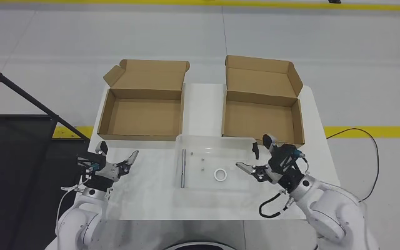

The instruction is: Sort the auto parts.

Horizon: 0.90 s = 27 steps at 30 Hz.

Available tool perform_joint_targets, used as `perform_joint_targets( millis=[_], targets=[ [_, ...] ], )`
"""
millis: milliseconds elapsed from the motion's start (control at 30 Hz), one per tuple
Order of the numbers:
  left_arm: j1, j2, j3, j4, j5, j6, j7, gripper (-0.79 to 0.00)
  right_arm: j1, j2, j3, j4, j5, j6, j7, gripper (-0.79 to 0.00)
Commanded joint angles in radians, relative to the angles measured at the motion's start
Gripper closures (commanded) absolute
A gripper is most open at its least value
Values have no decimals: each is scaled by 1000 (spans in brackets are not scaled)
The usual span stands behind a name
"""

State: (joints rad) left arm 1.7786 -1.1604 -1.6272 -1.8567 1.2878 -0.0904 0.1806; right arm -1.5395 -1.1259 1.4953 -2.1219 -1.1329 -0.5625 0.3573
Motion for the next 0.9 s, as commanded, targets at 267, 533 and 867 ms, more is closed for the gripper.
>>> perform_joint_targets(
  millis=[267,533,867],
  targets=[
    [0,0,0,0,0,0,0,-785,184,-1,-215,-6,-150,-70,334,-785],
    [0,0,0,0,0,0,0,-785,340,-14,-345,114,-78,-70,568,-277],
    [0,0,0,0,0,0,0,-785,477,-30,-477,277,-28,-74,764,-314]
  ],
)
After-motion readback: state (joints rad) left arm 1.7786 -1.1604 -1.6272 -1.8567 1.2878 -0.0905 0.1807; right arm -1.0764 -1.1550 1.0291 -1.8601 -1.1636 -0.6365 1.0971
